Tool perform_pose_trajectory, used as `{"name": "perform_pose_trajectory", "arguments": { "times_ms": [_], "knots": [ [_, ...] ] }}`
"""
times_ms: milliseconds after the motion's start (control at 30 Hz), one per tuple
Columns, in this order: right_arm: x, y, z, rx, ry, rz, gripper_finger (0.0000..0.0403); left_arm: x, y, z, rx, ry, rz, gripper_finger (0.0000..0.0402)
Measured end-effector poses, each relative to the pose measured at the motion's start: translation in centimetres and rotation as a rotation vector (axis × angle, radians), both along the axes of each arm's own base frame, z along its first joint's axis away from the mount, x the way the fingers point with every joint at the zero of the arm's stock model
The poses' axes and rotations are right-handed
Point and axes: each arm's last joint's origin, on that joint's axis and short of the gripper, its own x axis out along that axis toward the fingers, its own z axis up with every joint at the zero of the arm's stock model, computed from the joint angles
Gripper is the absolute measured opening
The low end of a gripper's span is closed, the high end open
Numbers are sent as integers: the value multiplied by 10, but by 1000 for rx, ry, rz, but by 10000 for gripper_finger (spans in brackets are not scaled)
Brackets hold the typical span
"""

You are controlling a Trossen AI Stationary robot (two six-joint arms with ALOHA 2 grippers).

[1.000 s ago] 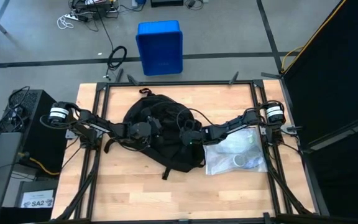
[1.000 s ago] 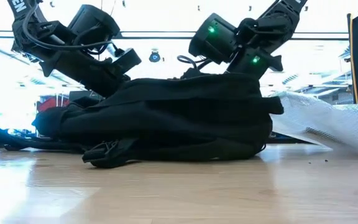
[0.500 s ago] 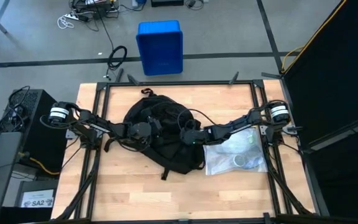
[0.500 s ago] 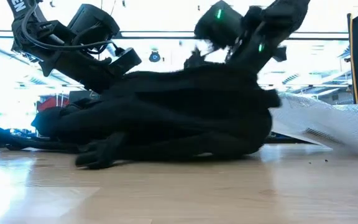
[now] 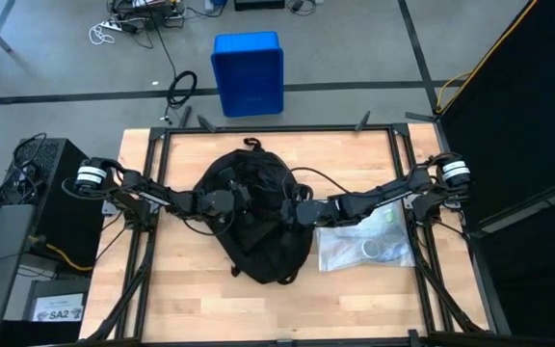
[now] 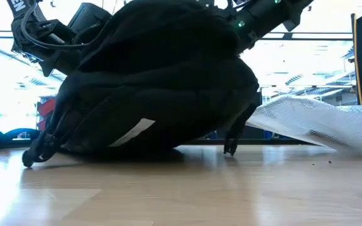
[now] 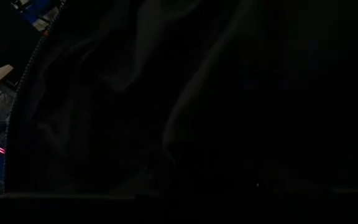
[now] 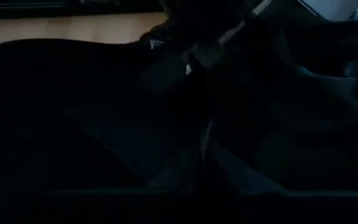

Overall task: Unpack backpack
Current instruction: Remove the black charger cable from the backpack

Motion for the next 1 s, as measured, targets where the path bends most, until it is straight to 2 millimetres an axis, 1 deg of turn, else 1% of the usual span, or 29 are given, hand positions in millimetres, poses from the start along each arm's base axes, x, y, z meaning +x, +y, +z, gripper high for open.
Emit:
{"name": "perform_pose_trajectory", "arguments": {
  "times_ms": [133, 300, 400, 467, 567, 667, 767, 900, 1000],
  "knots": [
    [2, 2, 6, 20, -47, 32, 0, 0, 0, 0, 1, 4, 0, 98],
    [5, 7, 15, -15, -131, 75, 0, 0, 1, 0, 4, 7, 9, 97],
    [6, 7, 18, -26, -153, 91, 0, 0, 1, -1, 4, 8, 8, 97],
    [7, 8, 20, -45, -170, 103, 0, 0, 1, -1, 4, 8, 8, 97],
    [2, 12, 30, -117, -192, 83, 0, 0, 0, -1, 4, 9, 8, 98],
    [-9, 21, 52, -240, -245, 11, 0, -1, 0, -1, 4, 13, 7, 98],
    [-27, 33, 78, -396, -281, -119, 0, -1, 0, -1, 3, 15, 6, 97],
    [-57, 48, 107, -579, -250, -351, 0, -1, 0, -1, 2, 15, 4, 97],
    [-77, 55, 125, -638, -220, -464, 0, -1, 0, -1, 2, 15, 4, 97]
  ]
}}
